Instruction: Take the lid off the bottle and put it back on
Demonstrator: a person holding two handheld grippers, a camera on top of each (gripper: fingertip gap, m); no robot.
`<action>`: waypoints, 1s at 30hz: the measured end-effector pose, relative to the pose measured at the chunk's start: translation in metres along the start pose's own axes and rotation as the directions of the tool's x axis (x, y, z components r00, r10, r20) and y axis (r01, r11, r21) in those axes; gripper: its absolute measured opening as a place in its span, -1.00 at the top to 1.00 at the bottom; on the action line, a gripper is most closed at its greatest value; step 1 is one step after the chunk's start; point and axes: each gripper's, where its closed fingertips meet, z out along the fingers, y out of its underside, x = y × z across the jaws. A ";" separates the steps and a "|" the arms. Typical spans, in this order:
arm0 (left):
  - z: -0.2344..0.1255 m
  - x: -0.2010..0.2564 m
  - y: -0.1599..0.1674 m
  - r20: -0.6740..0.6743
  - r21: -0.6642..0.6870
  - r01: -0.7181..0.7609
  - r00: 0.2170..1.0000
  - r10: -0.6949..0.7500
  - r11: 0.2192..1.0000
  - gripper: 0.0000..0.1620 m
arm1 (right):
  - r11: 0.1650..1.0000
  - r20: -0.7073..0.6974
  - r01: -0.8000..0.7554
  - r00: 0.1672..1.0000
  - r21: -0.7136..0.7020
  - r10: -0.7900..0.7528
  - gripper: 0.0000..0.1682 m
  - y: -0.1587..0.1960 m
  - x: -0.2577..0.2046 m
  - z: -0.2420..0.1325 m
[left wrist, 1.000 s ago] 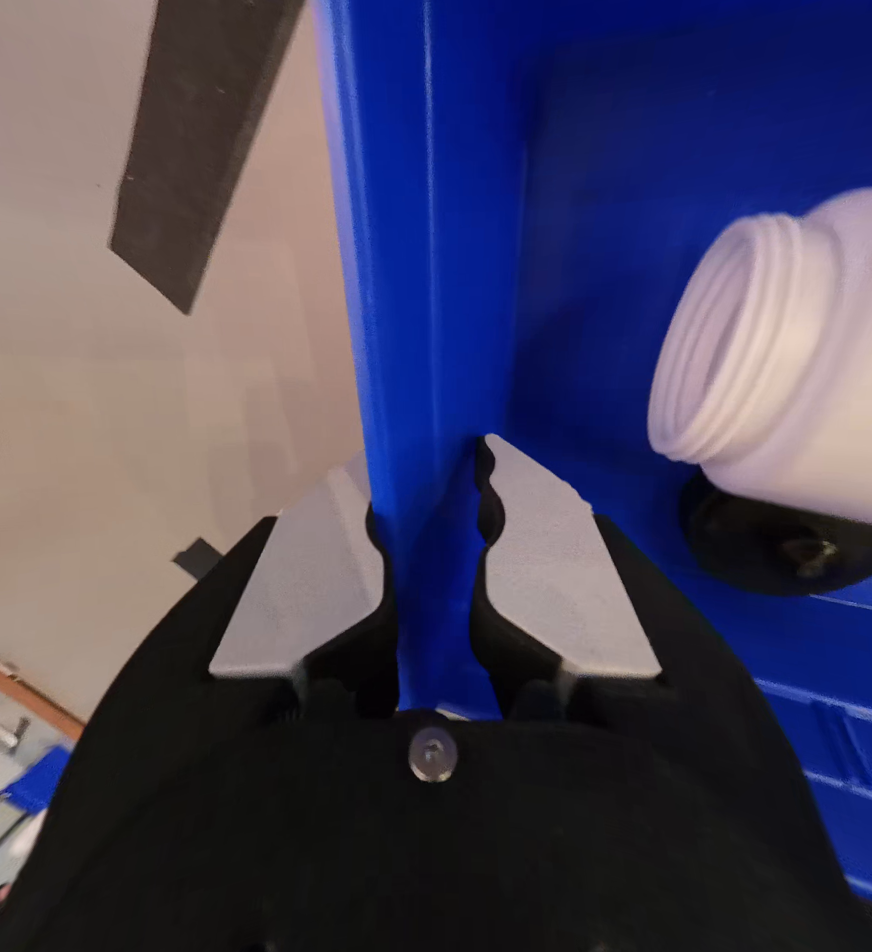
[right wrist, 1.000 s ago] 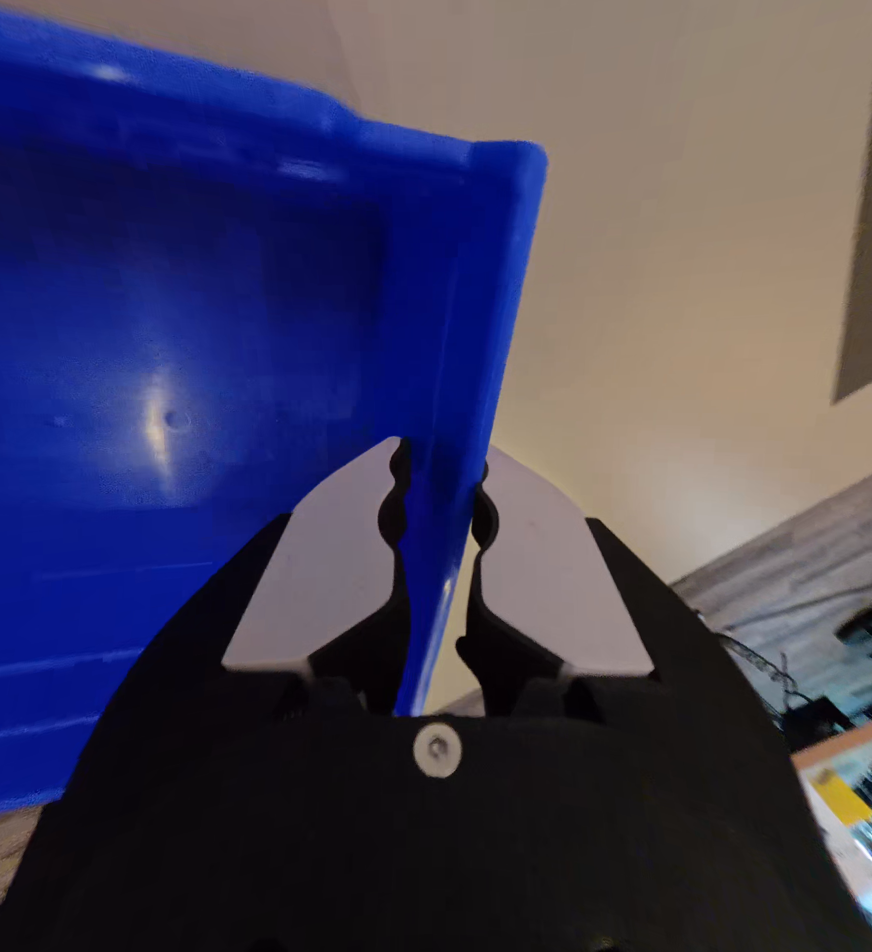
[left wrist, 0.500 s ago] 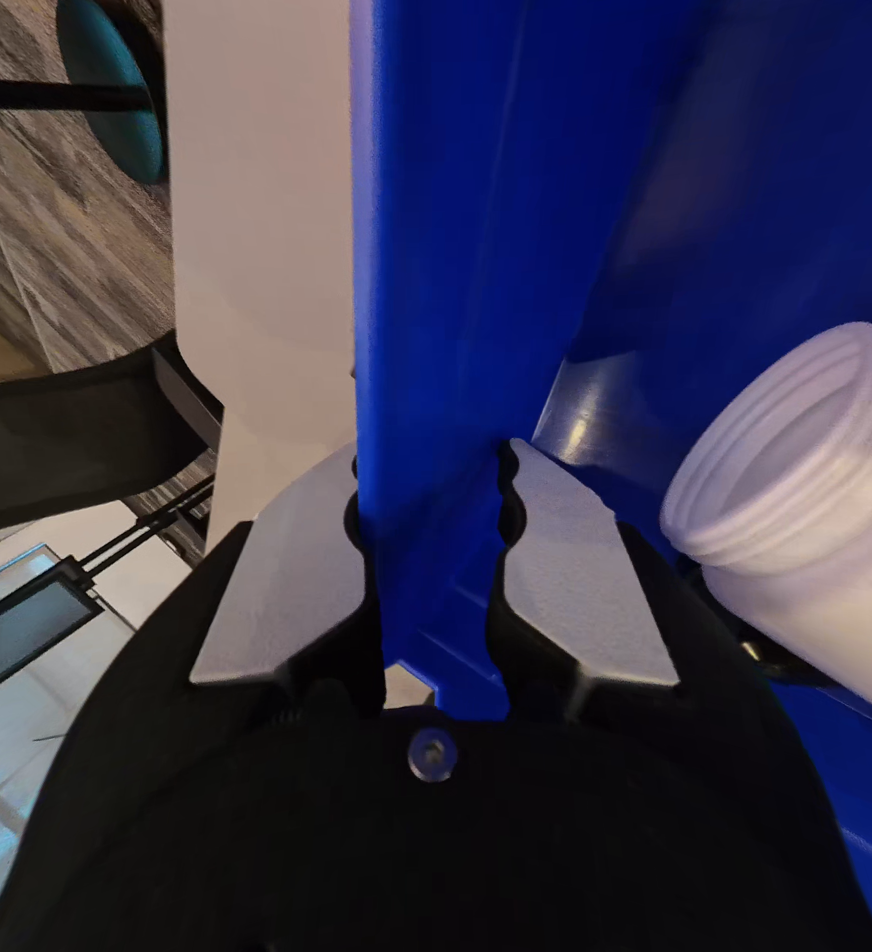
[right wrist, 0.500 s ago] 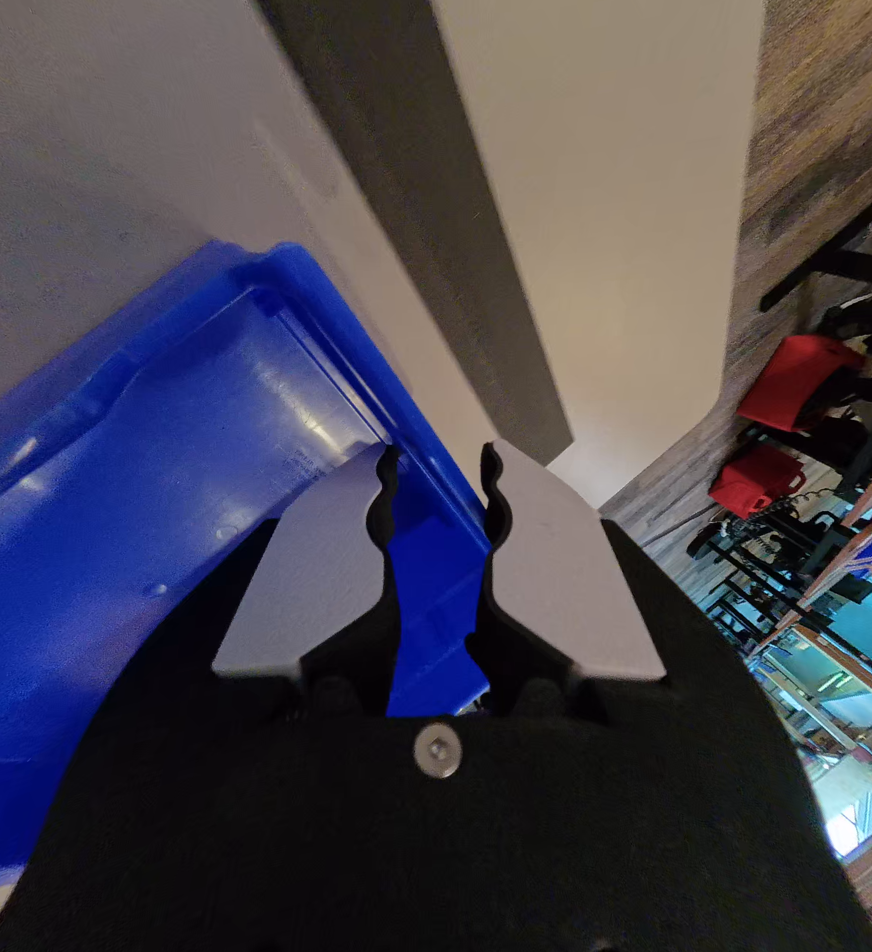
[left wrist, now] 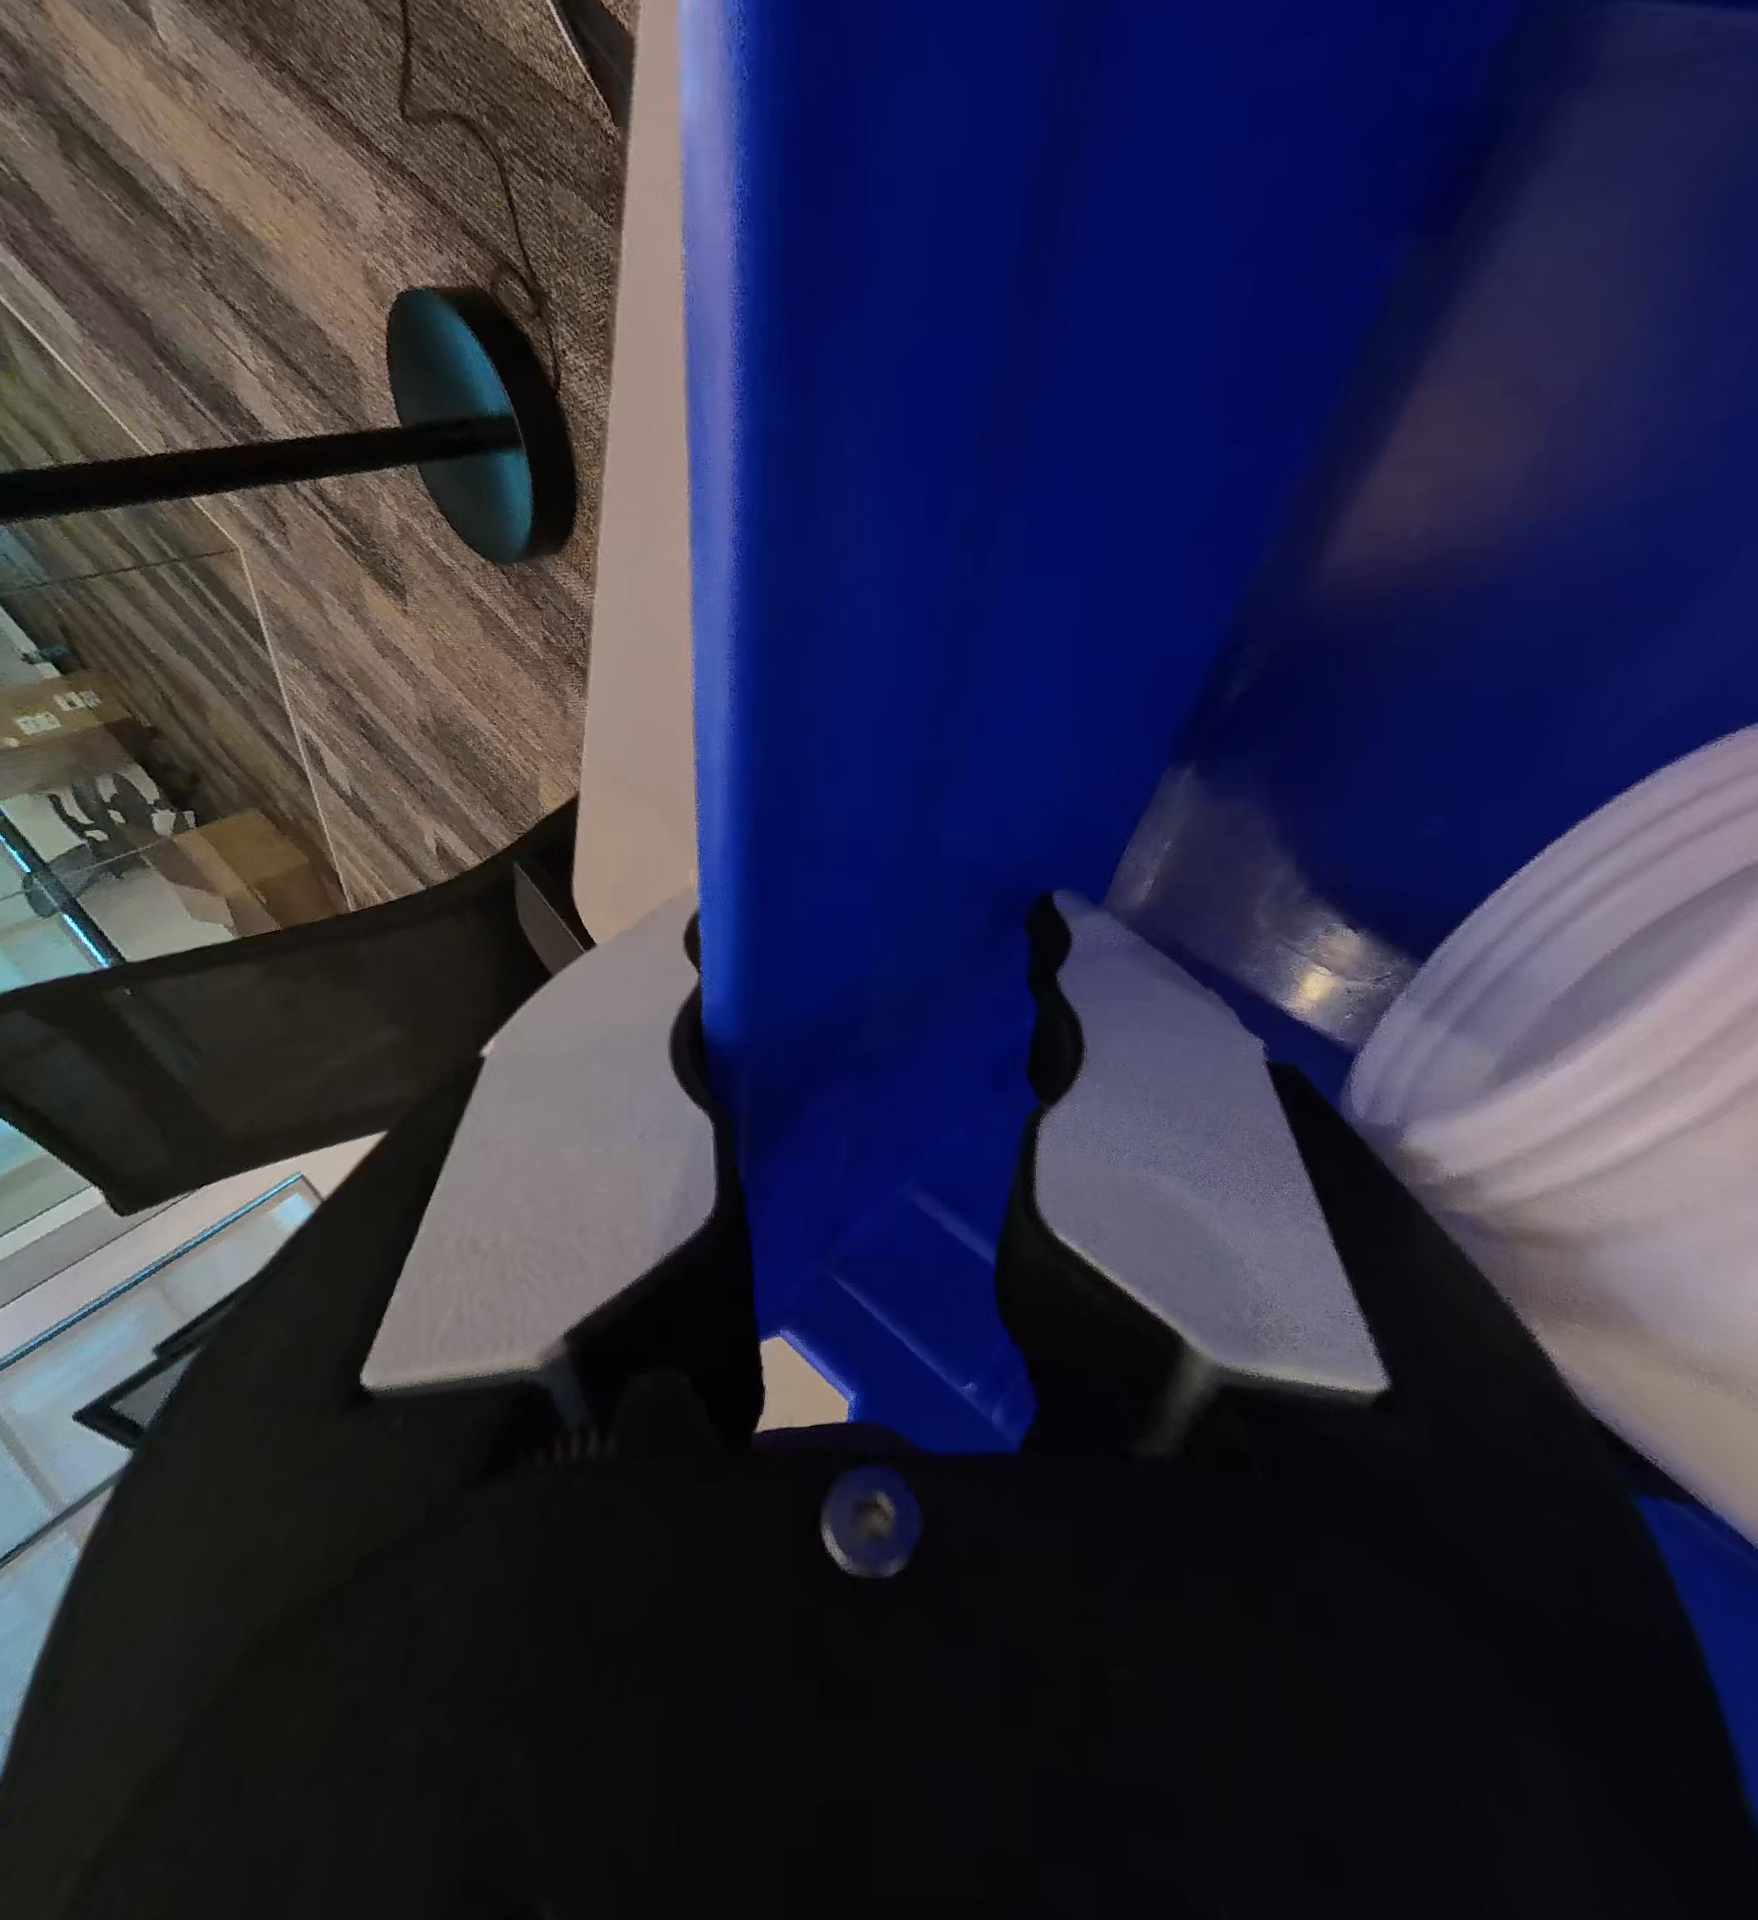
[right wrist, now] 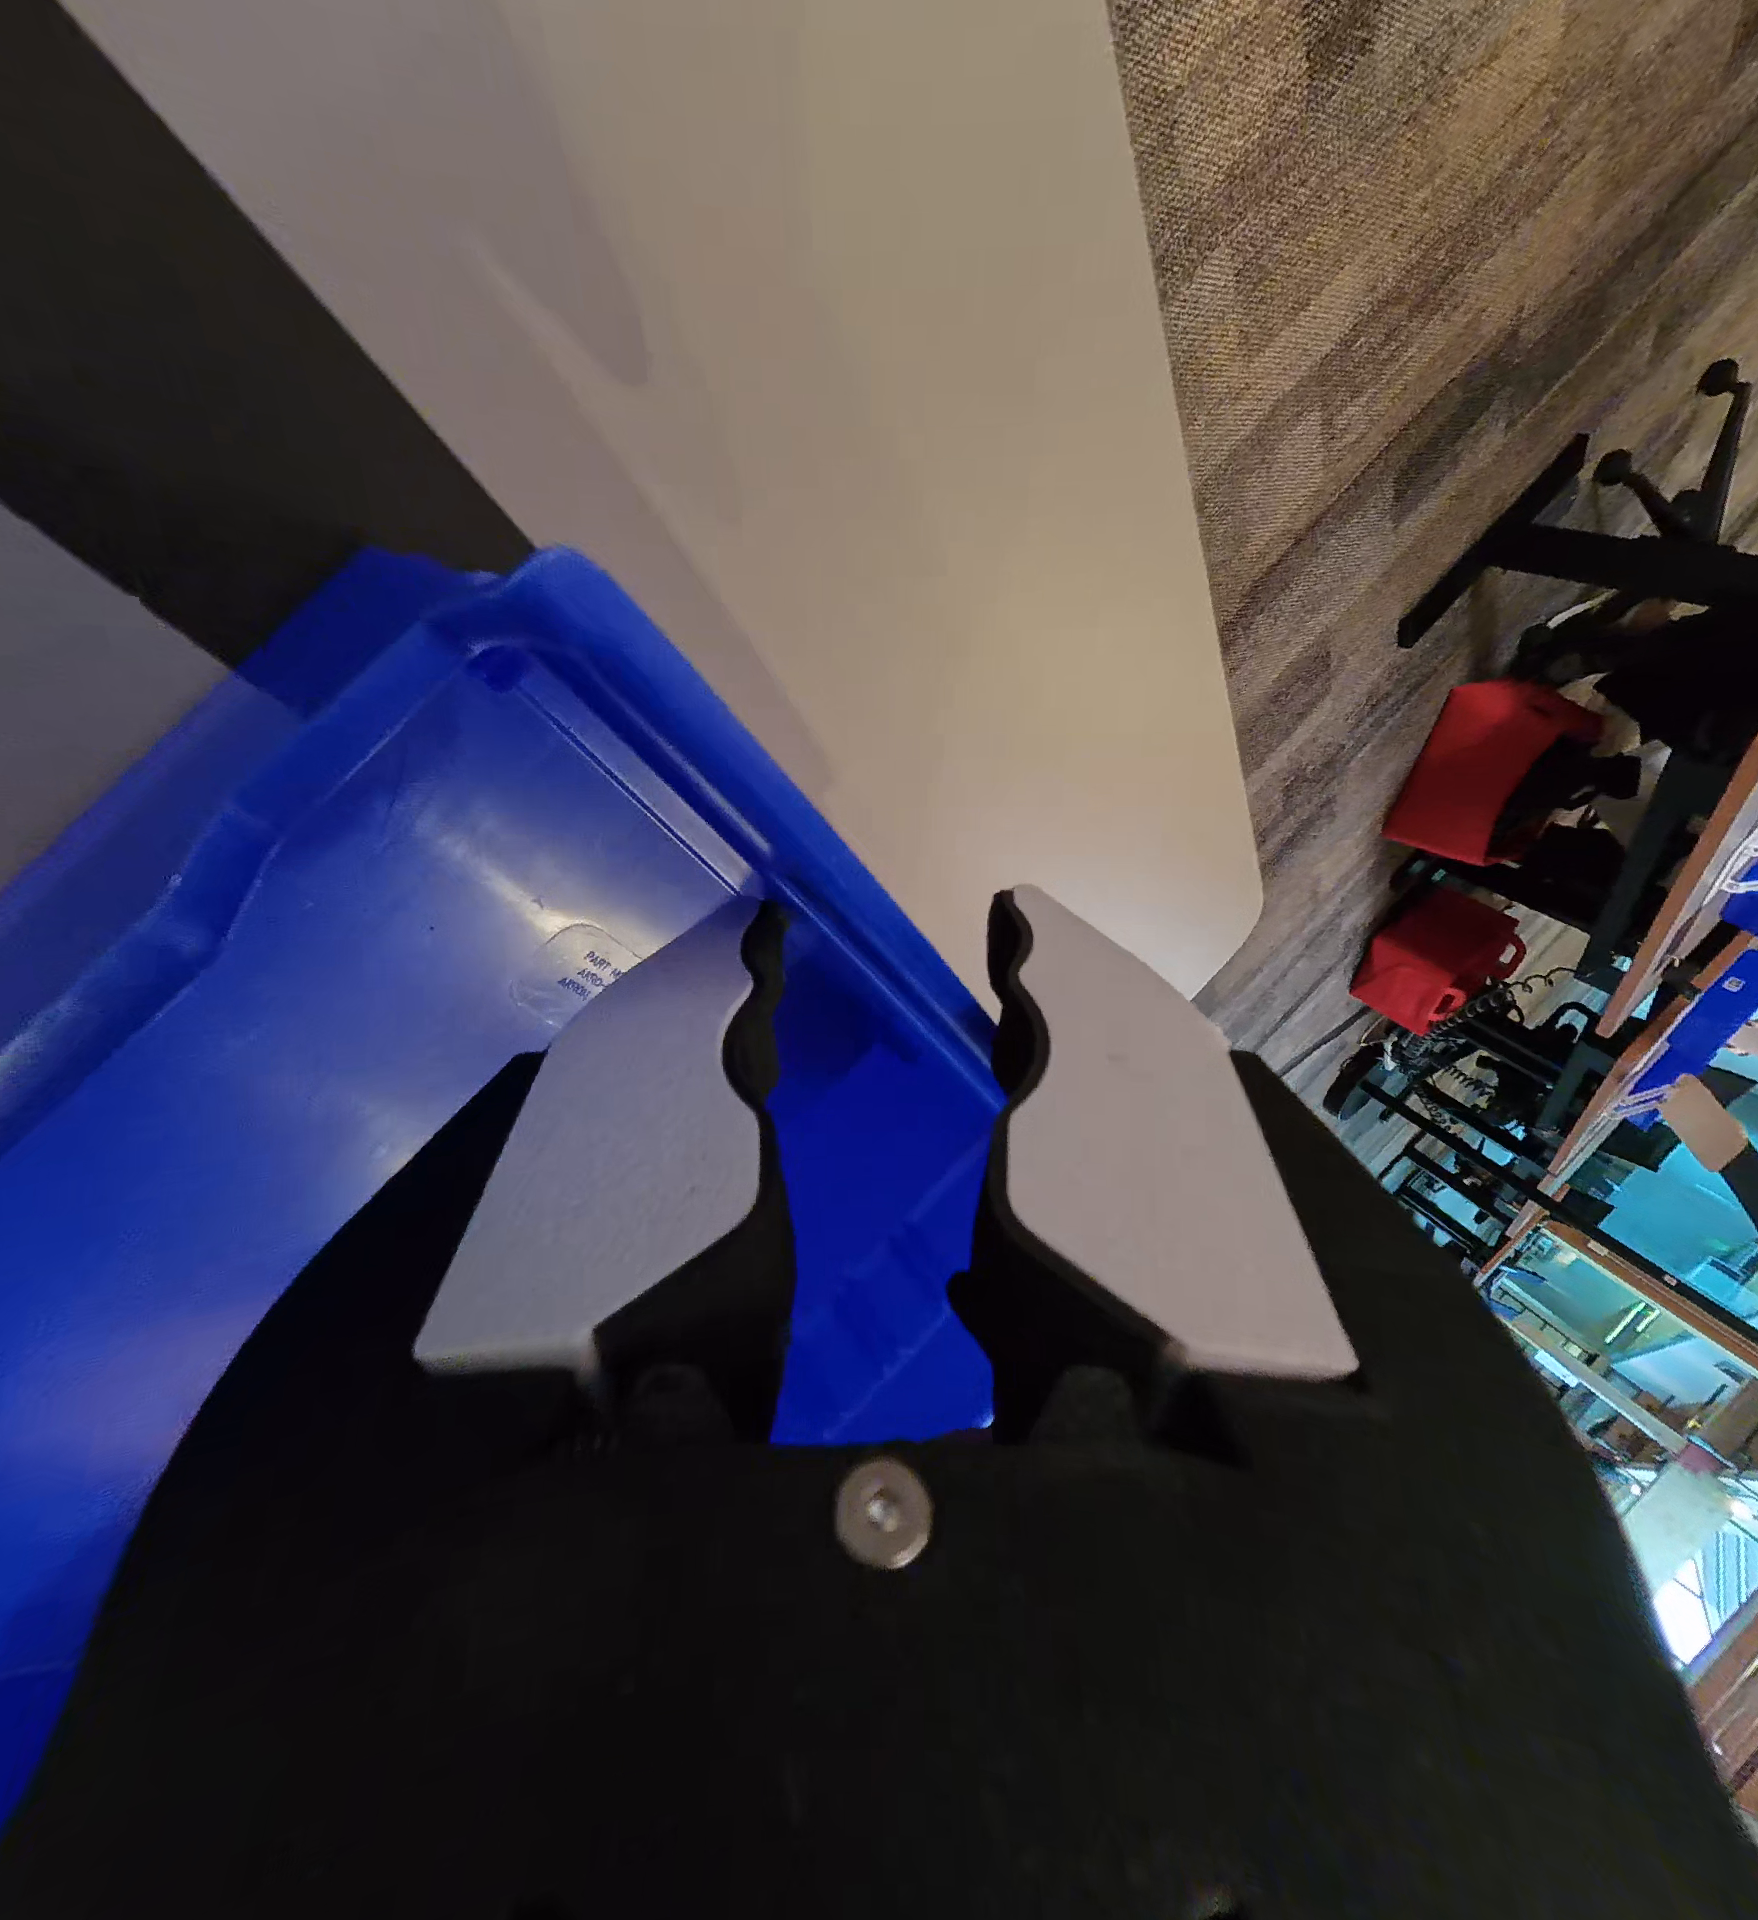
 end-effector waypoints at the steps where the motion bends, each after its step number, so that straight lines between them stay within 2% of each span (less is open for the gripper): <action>1: 0.001 -0.002 -0.002 0.002 -0.008 0.003 1.000 -0.003 1.000 0.28 | 1.000 -0.006 -0.002 1.000 -0.003 0.002 0.54 -0.002 0.002 0.002; 22: 0.012 -0.020 -0.039 0.061 0.108 -0.157 0.987 0.151 0.982 0.23 | 1.000 -0.037 -0.008 0.999 -0.027 0.007 0.49 -0.013 0.013 0.009; 28: 0.011 -0.020 -0.039 0.079 0.126 -0.147 0.987 0.138 0.981 0.20 | 0.999 -0.038 -0.013 0.999 -0.031 0.012 0.49 -0.013 0.013 0.009; 30: 0.009 -0.022 -0.036 0.057 0.121 -0.087 0.995 0.081 0.989 0.13 | 1.000 -0.037 -0.003 0.999 -0.007 0.003 0.40 -0.012 0.014 0.008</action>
